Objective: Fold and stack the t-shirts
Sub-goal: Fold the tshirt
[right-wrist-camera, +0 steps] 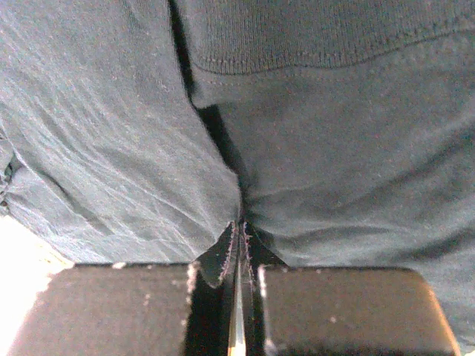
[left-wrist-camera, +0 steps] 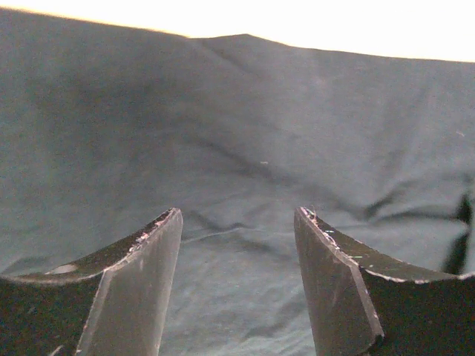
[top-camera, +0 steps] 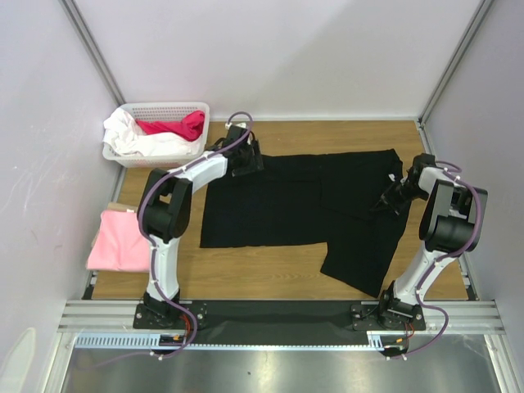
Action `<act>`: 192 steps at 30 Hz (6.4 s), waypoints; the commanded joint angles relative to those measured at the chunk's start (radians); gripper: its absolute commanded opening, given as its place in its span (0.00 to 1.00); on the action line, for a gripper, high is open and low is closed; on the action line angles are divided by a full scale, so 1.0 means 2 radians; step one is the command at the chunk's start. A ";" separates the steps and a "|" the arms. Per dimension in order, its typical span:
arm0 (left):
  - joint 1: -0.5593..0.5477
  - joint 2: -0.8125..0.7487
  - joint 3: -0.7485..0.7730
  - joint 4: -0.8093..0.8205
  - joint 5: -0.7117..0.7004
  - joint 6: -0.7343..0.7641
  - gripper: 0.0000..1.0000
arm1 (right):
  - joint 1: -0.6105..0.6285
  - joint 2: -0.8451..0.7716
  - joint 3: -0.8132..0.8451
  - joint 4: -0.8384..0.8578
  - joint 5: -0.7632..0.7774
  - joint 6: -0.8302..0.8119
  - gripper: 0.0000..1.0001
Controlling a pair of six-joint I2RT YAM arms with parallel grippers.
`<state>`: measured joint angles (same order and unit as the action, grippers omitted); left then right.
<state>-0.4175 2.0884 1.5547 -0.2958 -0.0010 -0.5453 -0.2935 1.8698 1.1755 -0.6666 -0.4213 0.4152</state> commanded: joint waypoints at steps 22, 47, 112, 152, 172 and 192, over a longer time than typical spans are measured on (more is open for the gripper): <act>0.026 -0.066 -0.070 0.000 -0.112 -0.082 0.69 | -0.027 -0.064 0.011 -0.077 0.076 -0.016 0.00; 0.030 -0.019 0.011 0.065 -0.072 -0.066 0.66 | 0.030 0.048 0.198 0.065 0.060 0.029 0.53; 0.068 -0.200 -0.037 0.070 0.016 0.035 0.62 | -0.009 -0.042 0.289 0.019 0.096 -0.013 0.63; 0.052 -0.508 -0.584 0.047 -0.118 -0.274 0.58 | -0.106 -0.425 -0.172 -0.115 0.170 0.093 0.90; 0.052 -0.477 -0.592 0.077 -0.120 -0.272 0.00 | -0.130 -0.426 -0.200 -0.146 0.207 0.112 0.89; 0.052 -0.509 -0.579 0.046 -0.137 -0.248 0.00 | -0.031 -0.371 -0.291 -0.096 0.185 0.182 0.80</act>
<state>-0.3176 1.1072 0.3752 -0.1886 -0.2371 -1.0634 -0.3714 1.1187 0.6193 -0.8925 -0.0425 0.7364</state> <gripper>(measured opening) 0.008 0.790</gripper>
